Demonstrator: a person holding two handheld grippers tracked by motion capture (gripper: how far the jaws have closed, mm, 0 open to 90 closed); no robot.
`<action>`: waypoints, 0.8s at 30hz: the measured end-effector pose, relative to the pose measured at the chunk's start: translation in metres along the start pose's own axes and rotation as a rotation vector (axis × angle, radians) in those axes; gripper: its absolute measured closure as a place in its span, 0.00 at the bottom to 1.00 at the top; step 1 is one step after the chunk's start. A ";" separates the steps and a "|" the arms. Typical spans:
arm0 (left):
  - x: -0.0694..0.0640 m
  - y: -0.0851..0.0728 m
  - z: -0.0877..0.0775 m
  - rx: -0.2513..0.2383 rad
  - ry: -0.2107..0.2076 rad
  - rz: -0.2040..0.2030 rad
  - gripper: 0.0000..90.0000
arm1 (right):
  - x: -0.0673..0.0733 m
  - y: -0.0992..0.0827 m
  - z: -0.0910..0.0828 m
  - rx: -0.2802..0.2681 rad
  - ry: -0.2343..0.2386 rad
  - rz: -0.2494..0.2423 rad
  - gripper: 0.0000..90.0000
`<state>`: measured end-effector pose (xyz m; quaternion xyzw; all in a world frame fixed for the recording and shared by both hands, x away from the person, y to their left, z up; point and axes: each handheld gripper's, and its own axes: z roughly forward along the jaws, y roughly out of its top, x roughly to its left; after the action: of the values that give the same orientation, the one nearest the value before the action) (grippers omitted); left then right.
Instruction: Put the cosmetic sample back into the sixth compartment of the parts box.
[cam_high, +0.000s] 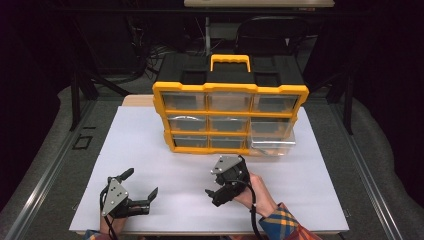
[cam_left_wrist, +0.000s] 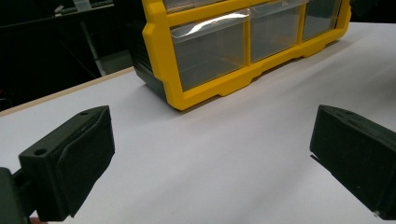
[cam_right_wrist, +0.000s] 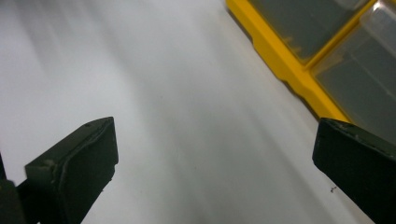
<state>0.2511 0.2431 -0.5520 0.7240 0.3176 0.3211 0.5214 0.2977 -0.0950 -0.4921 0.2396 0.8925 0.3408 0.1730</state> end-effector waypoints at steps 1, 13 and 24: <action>0.000 0.000 0.000 -0.001 -0.001 -0.001 0.00 | 0.000 -0.005 0.001 -0.008 -0.002 -0.007 0.00; -0.001 0.000 0.001 0.003 -0.001 0.000 0.00 | -0.009 -0.064 -0.007 -0.087 -0.057 0.030 0.00; -0.002 0.000 0.002 0.006 -0.011 0.006 0.00 | -0.020 -0.102 -0.026 -0.160 -0.119 0.079 0.00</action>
<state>0.2517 0.2406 -0.5523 0.7282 0.3134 0.3178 0.5201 0.2710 -0.1861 -0.5412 0.2799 0.8405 0.4026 0.2304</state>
